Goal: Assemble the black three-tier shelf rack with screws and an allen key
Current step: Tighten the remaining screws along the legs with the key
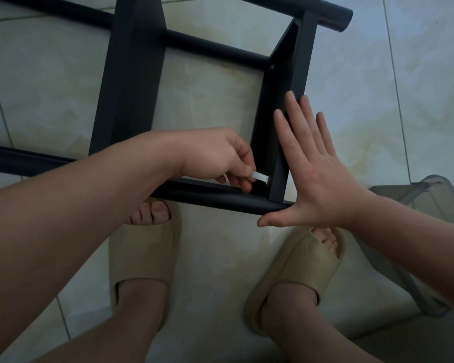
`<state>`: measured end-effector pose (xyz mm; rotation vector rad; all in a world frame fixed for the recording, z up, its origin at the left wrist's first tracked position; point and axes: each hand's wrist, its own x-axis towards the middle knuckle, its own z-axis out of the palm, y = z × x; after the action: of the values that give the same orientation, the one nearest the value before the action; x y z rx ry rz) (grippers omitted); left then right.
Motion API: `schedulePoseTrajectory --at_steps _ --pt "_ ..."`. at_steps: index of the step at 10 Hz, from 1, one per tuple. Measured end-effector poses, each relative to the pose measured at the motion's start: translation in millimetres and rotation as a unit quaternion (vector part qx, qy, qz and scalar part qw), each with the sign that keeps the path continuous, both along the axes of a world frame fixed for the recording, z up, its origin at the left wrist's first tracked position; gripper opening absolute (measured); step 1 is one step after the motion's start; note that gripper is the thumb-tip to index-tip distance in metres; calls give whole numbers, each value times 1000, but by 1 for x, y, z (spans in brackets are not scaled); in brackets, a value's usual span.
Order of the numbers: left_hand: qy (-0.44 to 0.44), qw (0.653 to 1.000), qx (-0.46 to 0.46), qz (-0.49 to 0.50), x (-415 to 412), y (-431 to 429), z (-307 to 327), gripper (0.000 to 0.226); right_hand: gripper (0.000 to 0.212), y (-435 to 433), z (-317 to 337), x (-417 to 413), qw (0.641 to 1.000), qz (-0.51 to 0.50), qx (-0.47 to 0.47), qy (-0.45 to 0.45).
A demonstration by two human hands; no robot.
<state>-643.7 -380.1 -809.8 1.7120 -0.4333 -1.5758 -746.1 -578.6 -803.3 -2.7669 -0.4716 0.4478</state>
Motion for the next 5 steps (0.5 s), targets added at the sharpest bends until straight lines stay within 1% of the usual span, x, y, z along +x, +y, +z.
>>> schedulePoseTrajectory --at_steps 3,5 --pt "-8 1000 14 -12 -8 1 0 22 142 0 0 0 1000 0 0 0" --pt "-44 998 27 -48 -11 0 -2 22 141 0 -1 -1 1000 1 3 -2"
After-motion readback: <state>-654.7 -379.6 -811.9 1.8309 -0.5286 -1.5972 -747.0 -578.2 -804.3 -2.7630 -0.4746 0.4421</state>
